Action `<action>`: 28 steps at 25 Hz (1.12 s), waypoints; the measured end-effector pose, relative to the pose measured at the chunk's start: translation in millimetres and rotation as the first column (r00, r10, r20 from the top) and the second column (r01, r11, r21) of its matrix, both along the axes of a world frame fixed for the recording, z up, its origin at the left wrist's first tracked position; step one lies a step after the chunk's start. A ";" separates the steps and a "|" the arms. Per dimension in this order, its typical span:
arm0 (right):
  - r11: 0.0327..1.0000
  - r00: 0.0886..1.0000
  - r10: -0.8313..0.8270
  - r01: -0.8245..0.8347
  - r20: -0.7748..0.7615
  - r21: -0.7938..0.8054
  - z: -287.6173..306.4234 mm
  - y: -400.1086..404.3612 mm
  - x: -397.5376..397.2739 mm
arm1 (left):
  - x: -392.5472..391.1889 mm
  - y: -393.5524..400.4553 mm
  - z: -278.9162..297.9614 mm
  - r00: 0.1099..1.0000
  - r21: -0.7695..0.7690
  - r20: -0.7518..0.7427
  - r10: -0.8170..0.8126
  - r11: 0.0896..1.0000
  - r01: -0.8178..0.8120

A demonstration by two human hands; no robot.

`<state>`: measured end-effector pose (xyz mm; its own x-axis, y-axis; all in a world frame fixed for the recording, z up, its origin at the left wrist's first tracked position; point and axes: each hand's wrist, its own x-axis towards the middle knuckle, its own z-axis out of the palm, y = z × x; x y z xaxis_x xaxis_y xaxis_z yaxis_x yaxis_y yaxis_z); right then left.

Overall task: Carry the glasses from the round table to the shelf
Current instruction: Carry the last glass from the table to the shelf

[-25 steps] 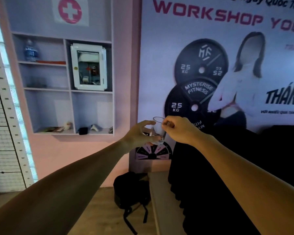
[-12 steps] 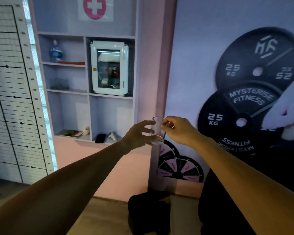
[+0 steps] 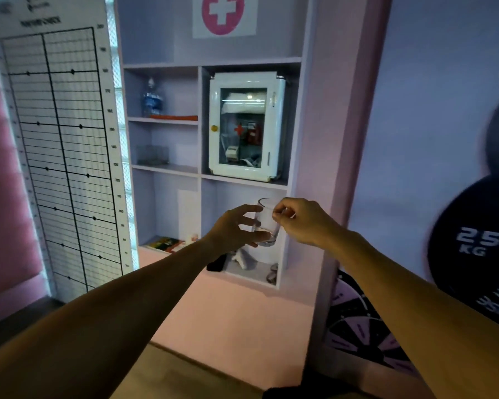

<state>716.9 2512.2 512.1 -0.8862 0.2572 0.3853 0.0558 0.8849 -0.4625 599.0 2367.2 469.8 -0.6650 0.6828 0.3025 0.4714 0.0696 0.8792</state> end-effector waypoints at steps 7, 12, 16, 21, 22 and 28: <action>0.992 0.991 0.124 -0.123 -0.057 0.011 11.7 1.7 -165.8 | -153.1 -7.7 8.3 0.987 0.013 -0.038 0.155 0.988 -0.154; 0.969 0.964 0.248 -0.245 -0.095 0.036 13.4 10.9 -291.9 | -255.5 -7.8 9.6 0.951 0.071 -0.016 0.308 0.949 -0.306; 0.941 0.938 0.337 -0.334 -0.077 0.048 19.8 9.2 -380.8 | -325.0 -13.7 10.6 0.902 0.070 -0.073 0.426 0.904 -0.421; 0.893 0.891 0.448 -0.440 -0.078 0.093 27.4 -12.1 -488.0 | -407.2 -38.3 16.4 0.828 0.076 -0.096 0.552 0.834 -0.547; 0.886 0.885 0.460 -0.452 -0.077 0.101 28.0 -16.8 -504.7 | -420.5 -43.2 17.8 0.822 0.081 -0.098 0.561 0.827 -0.556; 0.877 0.870 0.480 -0.473 -0.110 0.081 28.5 -50.6 -609.3 | -522.2 -75.0 20.8 0.814 0.094 -0.128 0.566 0.824 -0.558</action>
<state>107.6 2461.7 540.6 -0.8410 -0.2067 0.5000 -0.4329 0.8114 -0.3927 76.8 2292.2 490.6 -0.8746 0.1849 0.4483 0.4849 0.3193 0.8142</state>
